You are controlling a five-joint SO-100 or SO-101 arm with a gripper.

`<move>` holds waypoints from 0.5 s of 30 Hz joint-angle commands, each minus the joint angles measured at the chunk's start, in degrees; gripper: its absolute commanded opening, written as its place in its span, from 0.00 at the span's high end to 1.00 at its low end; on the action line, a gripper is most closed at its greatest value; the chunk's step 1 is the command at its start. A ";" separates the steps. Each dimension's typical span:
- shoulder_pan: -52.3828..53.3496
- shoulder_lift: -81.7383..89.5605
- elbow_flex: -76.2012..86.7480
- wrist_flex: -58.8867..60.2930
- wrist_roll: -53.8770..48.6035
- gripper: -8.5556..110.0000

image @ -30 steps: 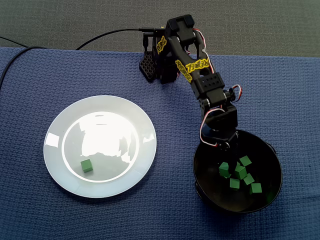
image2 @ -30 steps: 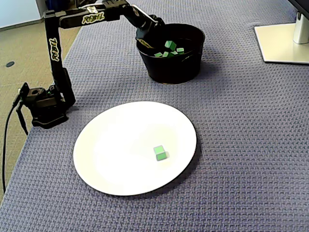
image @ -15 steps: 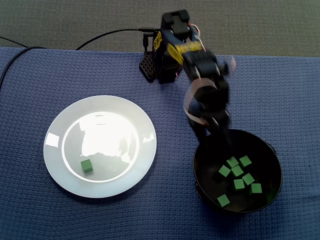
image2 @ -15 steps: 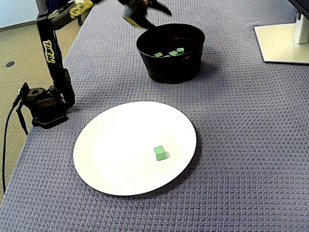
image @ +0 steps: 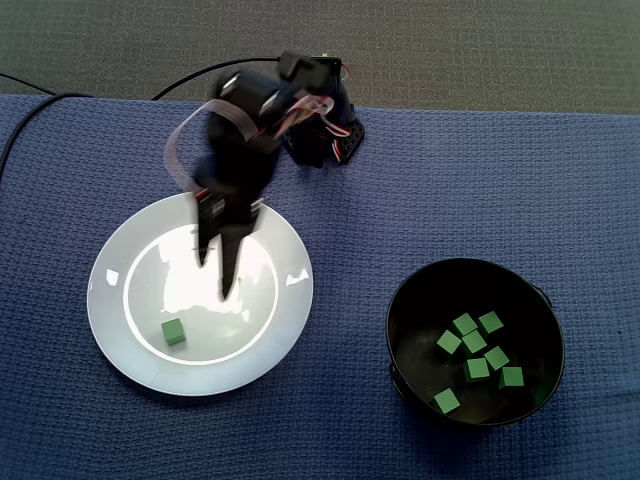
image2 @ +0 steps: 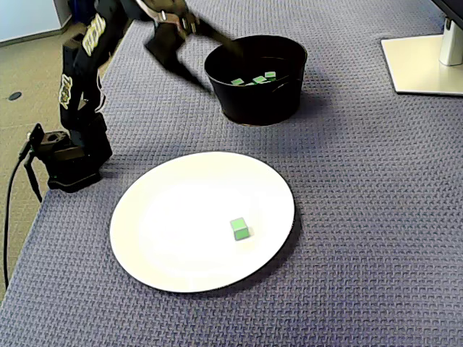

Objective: Pick up the items on the white plate and put them in the black container.

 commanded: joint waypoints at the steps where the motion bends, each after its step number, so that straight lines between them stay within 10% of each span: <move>1: 4.31 -7.29 -4.13 5.19 -5.45 0.70; 15: 10.37 -20.30 -6.68 3.25 -19.16 0.69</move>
